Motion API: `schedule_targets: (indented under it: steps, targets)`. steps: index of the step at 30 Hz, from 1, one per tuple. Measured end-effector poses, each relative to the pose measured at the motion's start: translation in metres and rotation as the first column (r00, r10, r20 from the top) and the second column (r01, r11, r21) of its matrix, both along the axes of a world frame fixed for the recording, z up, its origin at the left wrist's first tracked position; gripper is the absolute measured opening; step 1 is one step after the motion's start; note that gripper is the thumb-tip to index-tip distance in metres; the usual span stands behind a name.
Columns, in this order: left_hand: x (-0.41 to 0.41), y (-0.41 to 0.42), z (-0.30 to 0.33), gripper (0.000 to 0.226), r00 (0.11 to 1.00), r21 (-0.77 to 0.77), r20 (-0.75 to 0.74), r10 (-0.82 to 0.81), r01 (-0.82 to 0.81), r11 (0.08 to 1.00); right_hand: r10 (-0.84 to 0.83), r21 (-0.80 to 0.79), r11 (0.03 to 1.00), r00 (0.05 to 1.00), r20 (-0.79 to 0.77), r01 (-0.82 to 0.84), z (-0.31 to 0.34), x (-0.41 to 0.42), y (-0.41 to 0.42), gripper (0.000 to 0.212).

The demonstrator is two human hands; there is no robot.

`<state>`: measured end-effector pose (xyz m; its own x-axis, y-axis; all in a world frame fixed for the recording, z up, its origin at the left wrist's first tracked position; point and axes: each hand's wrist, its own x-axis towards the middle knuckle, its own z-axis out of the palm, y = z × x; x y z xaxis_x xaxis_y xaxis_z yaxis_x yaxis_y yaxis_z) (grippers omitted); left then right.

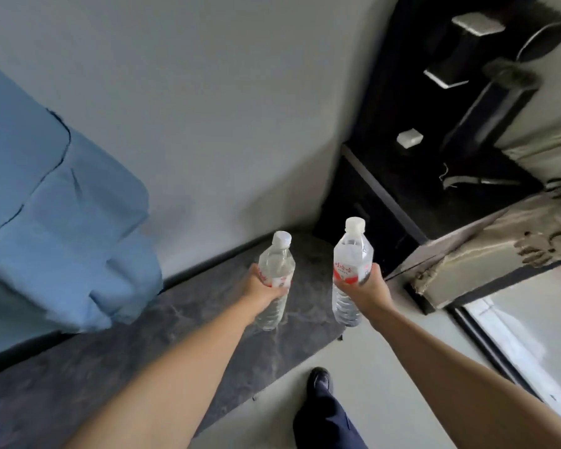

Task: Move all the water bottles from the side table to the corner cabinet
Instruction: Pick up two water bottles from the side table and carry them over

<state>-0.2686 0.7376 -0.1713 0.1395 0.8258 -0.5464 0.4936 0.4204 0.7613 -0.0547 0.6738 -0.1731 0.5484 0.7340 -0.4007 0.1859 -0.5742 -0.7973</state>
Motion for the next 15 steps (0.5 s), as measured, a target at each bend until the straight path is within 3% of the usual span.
schedule_targets:
  steps: [11,15]
  targets:
    - [0.082,0.116,-0.106,0.048,0.909,-0.009,0.208,0.361,-0.367,0.930,0.210,0.017,0.978,0.977,-0.047,-0.209,-0.118,0.050,0.168,0.067]
    - [0.095,0.161,-0.148,0.057,0.909,0.045,0.192,0.370,-0.385,0.922,0.235,0.094,0.969,0.971,-0.042,-0.230,-0.161,0.046,0.213,0.054]
